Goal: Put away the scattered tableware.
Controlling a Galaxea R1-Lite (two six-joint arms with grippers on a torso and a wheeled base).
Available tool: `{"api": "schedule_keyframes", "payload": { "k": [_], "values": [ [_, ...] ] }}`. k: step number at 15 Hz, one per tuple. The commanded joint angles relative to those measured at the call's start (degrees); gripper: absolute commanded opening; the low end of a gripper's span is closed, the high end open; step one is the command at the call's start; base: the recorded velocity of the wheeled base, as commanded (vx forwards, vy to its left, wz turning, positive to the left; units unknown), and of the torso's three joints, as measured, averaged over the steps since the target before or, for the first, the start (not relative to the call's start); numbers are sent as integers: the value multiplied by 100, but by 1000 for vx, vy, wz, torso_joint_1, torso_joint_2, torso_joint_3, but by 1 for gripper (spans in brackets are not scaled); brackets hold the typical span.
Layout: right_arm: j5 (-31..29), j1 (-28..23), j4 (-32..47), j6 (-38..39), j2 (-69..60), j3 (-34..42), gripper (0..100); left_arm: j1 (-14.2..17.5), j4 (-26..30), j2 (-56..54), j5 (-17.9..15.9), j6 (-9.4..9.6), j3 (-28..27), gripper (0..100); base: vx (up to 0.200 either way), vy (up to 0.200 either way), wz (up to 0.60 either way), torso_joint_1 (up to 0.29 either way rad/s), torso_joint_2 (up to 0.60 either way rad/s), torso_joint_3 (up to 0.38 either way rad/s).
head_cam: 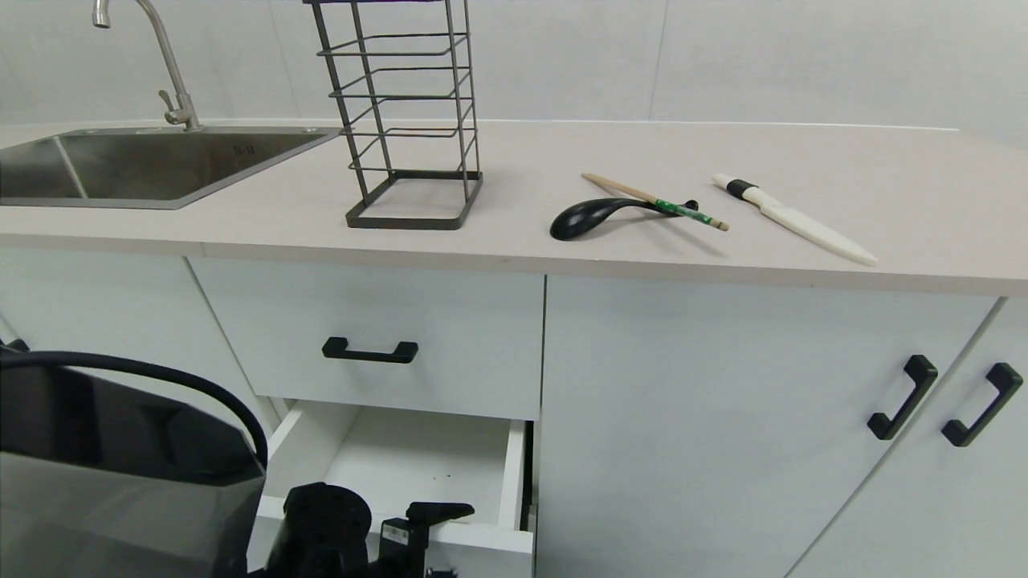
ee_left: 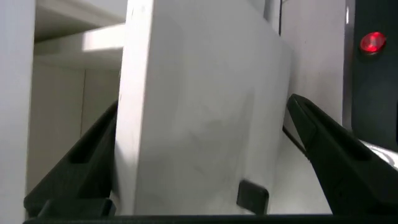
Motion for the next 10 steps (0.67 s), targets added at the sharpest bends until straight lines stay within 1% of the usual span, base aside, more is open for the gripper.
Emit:
{"api": "schedule_keyframes", "payload": {
  "k": [1,3,6,7,9,10],
  "values": [
    [-5,1,0,-1,9,1,0,-359,45,113,-11,-25,106,100,0,0,0,0,0,0],
    [4,1,0,-1,9,1,0,-464,27,78,-11,-25,150,100,0,0,0,0,0,0],
    [-5,1,0,-1,9,1,0,-473,27,8,-11,-25,150,100,0,0,0,0,0,0],
    [4,1,0,-1,9,1,0,-605,27,-36,-11,-33,247,100,0,0,0,0,0,0],
    [4,1,0,-1,9,1,0,-807,71,-151,-11,-42,265,100,0,0,0,0,0,0],
    [4,1,0,-1,9,1,0,-886,71,-256,-11,-121,265,100,0,0,0,0,0,0]
  ]
}}
